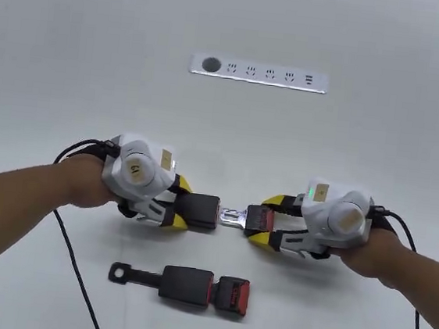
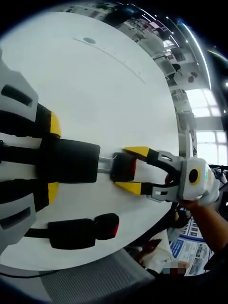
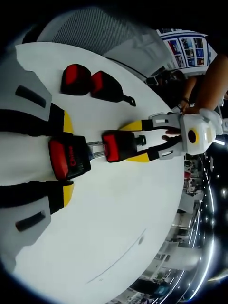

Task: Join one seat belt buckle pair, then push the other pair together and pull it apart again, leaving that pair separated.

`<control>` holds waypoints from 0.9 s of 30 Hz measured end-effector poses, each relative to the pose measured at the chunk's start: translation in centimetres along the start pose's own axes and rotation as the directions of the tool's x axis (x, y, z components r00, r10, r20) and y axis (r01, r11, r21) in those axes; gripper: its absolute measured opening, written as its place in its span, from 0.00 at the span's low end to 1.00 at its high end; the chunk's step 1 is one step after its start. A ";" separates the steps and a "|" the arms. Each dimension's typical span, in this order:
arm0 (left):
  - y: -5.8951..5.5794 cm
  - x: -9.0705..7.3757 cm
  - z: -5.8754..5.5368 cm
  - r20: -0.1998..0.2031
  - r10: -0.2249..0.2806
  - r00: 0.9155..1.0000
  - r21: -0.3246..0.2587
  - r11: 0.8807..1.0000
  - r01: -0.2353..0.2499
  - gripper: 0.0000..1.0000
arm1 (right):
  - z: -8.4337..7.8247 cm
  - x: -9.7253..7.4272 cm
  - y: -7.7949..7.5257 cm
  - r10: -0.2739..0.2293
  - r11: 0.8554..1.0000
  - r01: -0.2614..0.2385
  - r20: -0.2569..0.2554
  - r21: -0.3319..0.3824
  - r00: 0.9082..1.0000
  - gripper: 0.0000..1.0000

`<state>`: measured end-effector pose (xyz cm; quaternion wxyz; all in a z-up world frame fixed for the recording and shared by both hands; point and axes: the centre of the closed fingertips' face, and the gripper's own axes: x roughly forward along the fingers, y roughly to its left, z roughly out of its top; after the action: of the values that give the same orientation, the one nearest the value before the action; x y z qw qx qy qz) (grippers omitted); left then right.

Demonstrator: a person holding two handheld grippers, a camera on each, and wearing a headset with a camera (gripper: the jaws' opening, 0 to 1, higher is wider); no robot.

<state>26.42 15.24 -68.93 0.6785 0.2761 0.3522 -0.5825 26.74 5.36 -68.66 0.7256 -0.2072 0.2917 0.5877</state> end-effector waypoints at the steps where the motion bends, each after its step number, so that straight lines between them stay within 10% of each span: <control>1: 0.0 0.0 0.0 0.000 0.000 1.000 0.001 1.000 0.000 0.34 | 0.2 0.1 0.1 0.003 1.000 -0.003 0.001 0.000 1.000 0.36; 27: 0.3 -0.2 -0.1 -0.024 -0.010 1.000 0.030 1.000 0.011 0.33 | 1.6 2.4 0.1 -0.011 1.000 0.011 -0.005 0.021 1.000 0.35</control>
<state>26.72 15.44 -68.85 0.6671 0.2911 0.3528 -0.5879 27.28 8.16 -69.09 0.7303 -0.2025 0.2987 0.5800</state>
